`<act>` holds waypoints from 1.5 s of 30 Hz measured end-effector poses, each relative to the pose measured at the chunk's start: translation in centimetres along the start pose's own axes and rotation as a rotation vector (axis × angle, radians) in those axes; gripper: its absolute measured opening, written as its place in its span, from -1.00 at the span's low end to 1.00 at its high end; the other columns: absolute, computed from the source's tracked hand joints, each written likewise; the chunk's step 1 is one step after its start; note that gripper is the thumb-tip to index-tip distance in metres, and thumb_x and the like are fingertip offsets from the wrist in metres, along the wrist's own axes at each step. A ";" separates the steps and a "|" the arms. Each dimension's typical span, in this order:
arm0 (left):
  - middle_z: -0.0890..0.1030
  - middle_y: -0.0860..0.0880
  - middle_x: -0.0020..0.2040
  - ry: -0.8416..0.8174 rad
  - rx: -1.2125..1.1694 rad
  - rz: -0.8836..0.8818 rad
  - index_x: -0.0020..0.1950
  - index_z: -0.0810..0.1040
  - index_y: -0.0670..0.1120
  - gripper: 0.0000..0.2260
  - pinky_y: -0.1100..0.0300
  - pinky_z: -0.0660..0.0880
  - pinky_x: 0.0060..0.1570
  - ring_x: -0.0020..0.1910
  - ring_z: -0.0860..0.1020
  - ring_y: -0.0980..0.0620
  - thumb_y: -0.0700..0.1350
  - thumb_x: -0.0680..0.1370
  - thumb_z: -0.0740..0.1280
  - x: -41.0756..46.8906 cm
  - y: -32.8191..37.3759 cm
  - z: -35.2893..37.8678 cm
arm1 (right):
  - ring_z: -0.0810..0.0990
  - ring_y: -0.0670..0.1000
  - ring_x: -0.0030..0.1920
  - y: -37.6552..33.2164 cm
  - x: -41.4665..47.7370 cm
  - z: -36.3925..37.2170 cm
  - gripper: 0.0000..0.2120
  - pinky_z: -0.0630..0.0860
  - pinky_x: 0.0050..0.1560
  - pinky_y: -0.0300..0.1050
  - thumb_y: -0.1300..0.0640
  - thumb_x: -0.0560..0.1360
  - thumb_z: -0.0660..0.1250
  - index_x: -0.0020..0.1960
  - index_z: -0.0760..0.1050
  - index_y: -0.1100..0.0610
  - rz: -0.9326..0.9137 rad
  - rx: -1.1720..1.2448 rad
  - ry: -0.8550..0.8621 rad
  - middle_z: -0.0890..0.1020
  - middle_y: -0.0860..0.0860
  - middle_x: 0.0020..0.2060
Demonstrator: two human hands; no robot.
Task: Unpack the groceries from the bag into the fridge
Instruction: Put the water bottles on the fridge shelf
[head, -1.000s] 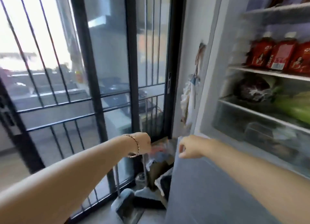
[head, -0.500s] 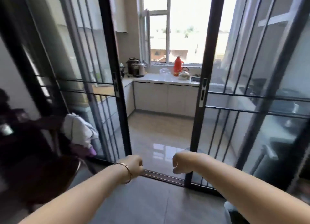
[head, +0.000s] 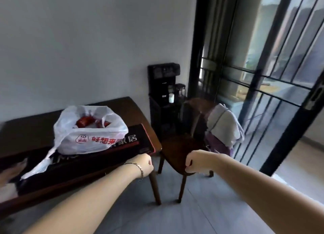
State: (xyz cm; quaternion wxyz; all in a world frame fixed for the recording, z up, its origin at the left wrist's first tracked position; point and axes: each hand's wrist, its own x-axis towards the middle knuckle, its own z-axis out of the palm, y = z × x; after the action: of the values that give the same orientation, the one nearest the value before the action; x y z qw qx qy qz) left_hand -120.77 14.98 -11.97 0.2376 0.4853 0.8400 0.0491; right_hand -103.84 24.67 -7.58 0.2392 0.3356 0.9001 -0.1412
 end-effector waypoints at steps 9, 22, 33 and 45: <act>0.58 -0.09 -0.03 0.118 -0.064 -0.250 -0.16 0.44 -0.03 -0.88 0.07 0.48 0.02 -0.04 0.53 -0.08 -0.15 0.53 0.14 10.9 -11.1 -4.5 | 0.54 0.08 0.16 -5.3 21.0 -7.0 -0.68 0.50 0.18 -0.04 0.03 0.53 0.23 0.21 0.51 0.16 -0.275 -0.145 -0.039 0.58 0.06 0.13; 0.47 -0.01 0.26 0.373 -0.141 -0.512 0.27 0.44 -0.03 -0.73 0.12 0.44 0.10 0.18 0.49 -0.03 -0.10 0.58 0.17 20.2 -25.3 -10.1 | 0.51 0.04 0.19 -15.8 42.1 -13.3 -0.70 0.47 0.18 -0.13 0.07 0.56 0.23 0.28 0.44 0.03 -0.530 -0.198 0.010 0.50 0.01 0.26; 0.28 0.02 0.46 0.054 0.185 -0.081 0.48 0.18 0.00 -0.55 0.08 0.14 0.42 0.44 0.23 0.03 0.10 0.61 0.07 29.9 -38.8 -11.7 | -0.05 0.11 0.53 -26.5 55.6 -9.8 -0.50 -0.02 0.50 0.07 0.00 0.64 0.03 0.53 0.00 0.06 -0.601 -0.416 0.202 -0.01 0.05 0.53; 0.48 0.15 -0.55 0.189 0.058 0.221 -0.47 0.48 0.02 -0.52 0.31 0.19 0.27 -0.41 0.52 0.23 0.09 0.60 0.04 27.5 -41.9 -6.4 | 0.37 0.00 0.32 -19.7 56.9 -8.4 -0.68 0.18 0.41 -0.10 0.05 0.62 0.08 0.34 0.38 0.04 -0.258 -0.228 0.101 0.43 -0.03 0.30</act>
State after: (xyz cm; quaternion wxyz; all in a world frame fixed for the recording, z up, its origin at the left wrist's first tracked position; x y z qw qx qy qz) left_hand -168.24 17.05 -29.12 0.1363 0.5749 0.8010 0.0963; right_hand -157.49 44.23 -28.53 0.2100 0.1949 0.9567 -0.0508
